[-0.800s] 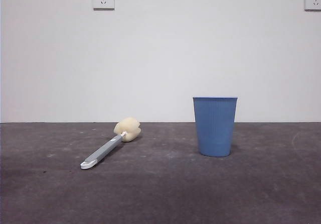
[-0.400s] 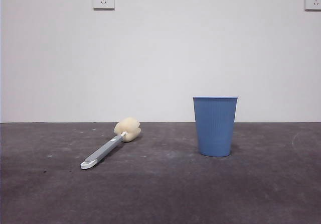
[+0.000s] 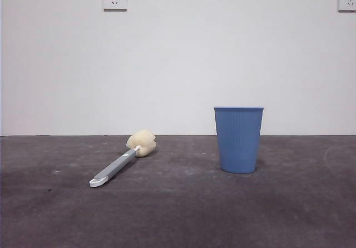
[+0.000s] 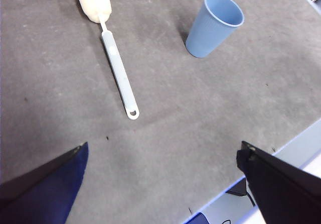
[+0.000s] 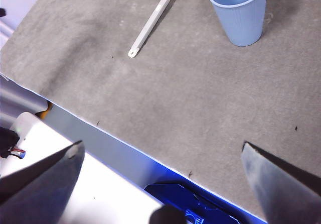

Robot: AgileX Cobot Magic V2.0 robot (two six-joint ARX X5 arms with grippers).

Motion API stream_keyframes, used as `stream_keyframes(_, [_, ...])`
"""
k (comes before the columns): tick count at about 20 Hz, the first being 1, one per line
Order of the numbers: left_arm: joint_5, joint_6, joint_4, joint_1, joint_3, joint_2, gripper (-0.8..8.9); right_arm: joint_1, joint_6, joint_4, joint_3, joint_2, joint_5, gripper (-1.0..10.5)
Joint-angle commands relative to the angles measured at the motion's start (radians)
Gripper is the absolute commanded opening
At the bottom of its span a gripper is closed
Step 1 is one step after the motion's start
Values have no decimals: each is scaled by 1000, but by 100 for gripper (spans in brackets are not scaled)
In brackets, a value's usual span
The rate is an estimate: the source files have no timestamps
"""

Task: Pick up the cup brush,pick up the cup,insert the brush into the cup,clean the cup,put the cup brush back,put the cup back to the fixed position on the table

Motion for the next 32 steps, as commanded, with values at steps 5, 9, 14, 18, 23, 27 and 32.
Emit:
stream_keyframes(5, [-160,-127,188,-175,3,181,503,3,8,7,3,10,0,626])
stream_keyframes(9, [-398,-190,342,-340,10,372,503,3,15,7,3,25,0,626])
stream_keyframes(14, [-552,-222,464,-431,89,621,502,3,23,8,3,35,0,626])
stream_keyframes(18, [-582,-222,486,-447,199,821,503,3,23,7,3,48,0,626])
stream_keyframes(23, [-614,-222,540,-447,244,974,502,3,23,8,3,49,4,626])
stream_keyframes(27, [-632,-224,554,-447,244,1041,502,3,23,8,3,49,4,626])
stream_keyframes(32, [-645,-265,531,-454,244,1054,493,3,23,8,3,49,4,626])
